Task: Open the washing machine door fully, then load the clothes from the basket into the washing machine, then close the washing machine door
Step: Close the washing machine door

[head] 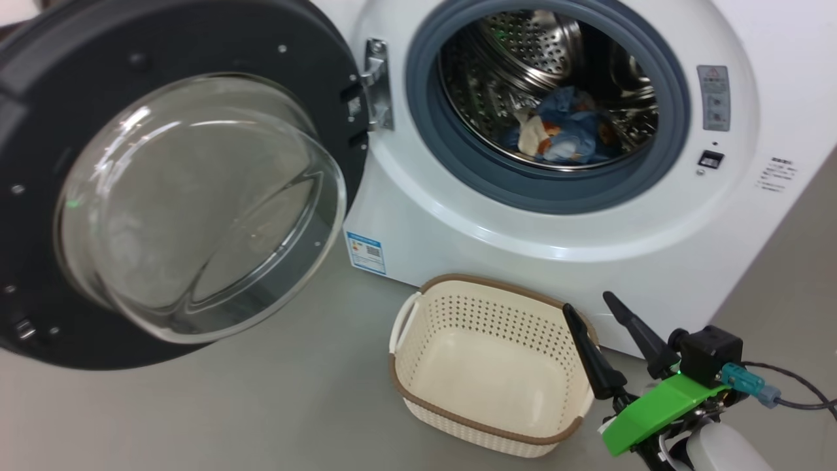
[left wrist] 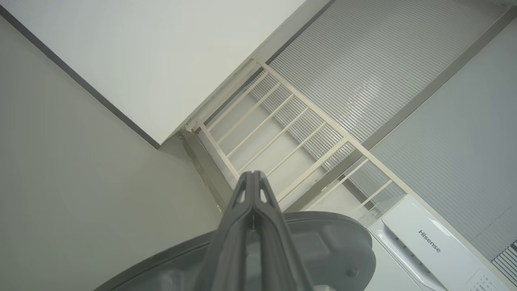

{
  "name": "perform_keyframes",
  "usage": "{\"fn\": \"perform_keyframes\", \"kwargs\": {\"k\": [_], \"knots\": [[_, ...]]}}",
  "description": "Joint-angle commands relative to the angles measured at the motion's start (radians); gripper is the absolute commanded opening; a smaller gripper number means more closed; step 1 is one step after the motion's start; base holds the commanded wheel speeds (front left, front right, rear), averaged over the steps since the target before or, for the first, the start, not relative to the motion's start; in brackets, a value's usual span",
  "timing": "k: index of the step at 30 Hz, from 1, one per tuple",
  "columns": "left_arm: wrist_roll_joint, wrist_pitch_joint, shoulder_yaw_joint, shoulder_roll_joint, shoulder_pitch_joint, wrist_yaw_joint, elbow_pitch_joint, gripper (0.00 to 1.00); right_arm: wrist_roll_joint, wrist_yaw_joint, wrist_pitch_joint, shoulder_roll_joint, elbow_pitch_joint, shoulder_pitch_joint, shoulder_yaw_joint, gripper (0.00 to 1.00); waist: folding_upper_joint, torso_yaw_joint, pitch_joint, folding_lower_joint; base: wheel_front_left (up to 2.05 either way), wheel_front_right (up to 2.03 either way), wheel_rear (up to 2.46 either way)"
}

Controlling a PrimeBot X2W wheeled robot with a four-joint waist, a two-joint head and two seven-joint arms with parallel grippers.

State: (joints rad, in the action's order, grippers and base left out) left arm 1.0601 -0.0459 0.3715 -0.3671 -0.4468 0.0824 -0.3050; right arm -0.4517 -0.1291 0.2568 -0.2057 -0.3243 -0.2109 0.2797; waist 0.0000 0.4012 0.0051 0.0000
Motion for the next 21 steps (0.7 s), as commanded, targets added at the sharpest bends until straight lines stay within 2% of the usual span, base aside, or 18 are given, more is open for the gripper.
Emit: {"fn": "perform_keyframes", "kwargs": {"k": [1,7,21], "knots": [[0.054,0.049,0.049,-0.078,-0.077,0.01,-0.044,0.0,-0.003,-0.002,0.005,-0.012,0.021,-0.042,0.023,1.0,0.0,-0.031,0.021,0.0,0.0,0.0,0.0],[0.179,0.168,0.097,-0.18,-0.202,0.032,-0.31,0.0,0.003,-0.002,0.005,-0.027,0.018,-0.062,0.034,1.0,0.0,-0.084,0.055,0.0,0.0,0.0,0.0],[0.216,0.282,0.066,-0.317,-0.346,0.047,-0.588,0.0,0.016,-0.002,0.005,-0.043,0.019,-0.092,0.032,1.0,0.0,-0.148,0.117,0.0,0.0,0.0,0.0]]}}
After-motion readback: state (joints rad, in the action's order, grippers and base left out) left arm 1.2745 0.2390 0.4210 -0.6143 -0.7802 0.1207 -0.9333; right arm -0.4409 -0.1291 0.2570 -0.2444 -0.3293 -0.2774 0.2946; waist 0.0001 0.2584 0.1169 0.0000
